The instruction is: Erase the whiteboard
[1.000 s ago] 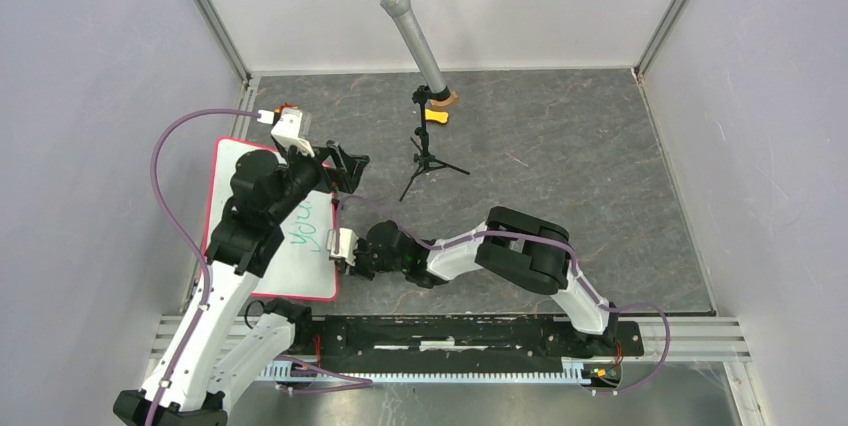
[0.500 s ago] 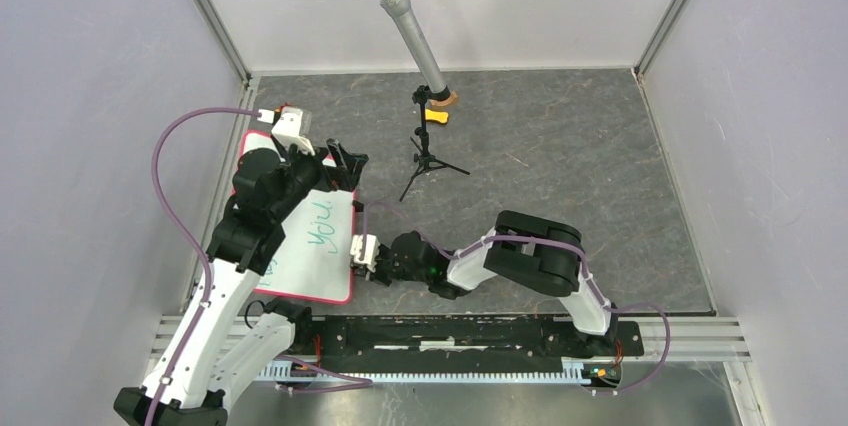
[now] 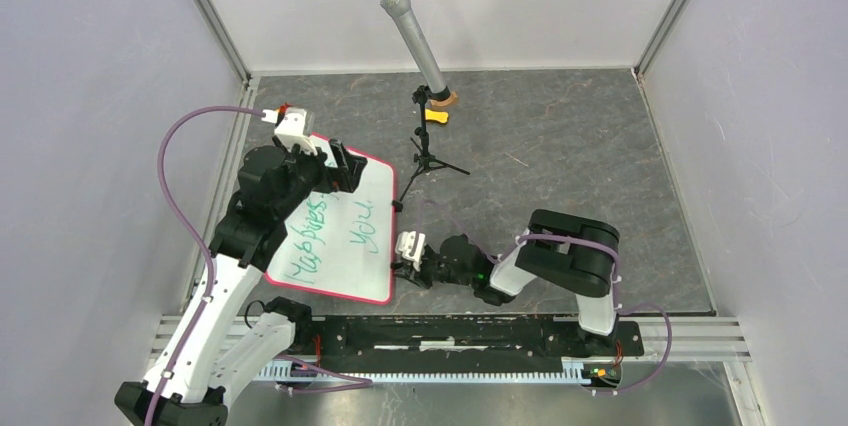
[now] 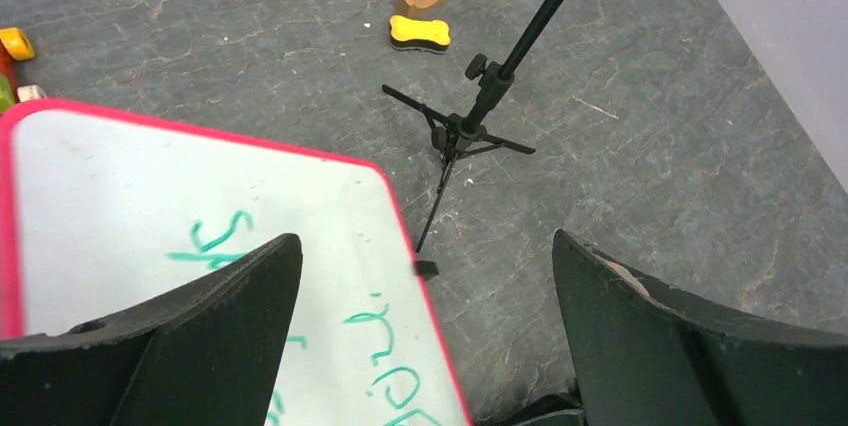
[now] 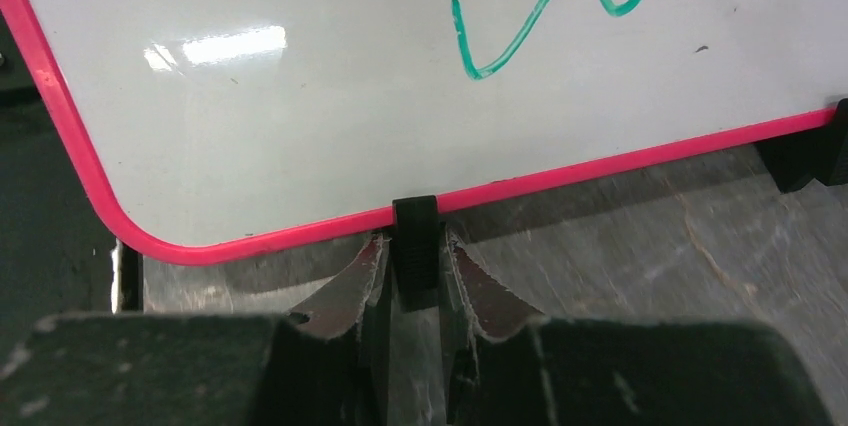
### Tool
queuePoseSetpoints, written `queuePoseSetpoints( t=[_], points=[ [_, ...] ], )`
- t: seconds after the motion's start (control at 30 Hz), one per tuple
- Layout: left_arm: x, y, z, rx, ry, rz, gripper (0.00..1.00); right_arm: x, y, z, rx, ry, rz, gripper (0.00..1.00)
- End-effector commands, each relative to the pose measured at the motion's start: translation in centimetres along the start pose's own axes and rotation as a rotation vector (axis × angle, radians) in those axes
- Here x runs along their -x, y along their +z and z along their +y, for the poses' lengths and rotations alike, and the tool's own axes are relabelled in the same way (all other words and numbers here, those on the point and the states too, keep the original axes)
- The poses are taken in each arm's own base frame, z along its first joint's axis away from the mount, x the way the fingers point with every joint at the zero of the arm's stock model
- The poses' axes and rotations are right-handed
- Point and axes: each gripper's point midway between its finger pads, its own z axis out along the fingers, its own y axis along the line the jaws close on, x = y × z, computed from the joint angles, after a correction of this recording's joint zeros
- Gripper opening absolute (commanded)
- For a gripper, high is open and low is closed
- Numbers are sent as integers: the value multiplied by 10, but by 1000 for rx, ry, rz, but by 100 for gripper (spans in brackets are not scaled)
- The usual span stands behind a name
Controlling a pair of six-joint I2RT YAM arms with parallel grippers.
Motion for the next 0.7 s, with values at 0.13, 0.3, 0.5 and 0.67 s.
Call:
queuePoseSetpoints(
  t=[0.13, 0.3, 0.5, 0.67],
  points=[
    [22, -10, 10, 67, 51, -56, 100, -39, -45, -6, 12, 19, 114, 2],
    [23, -13, 14, 90, 47, -66, 100, -48, -45, 1, 71, 5, 160, 6],
    [25, -17, 19, 121, 45, -80, 100, -38, -52, -4, 29, 19, 139, 35],
    [26, -16, 16, 105, 40, -78, 100, -7, -78, -12, -35, 41, 32, 62]
  ],
)
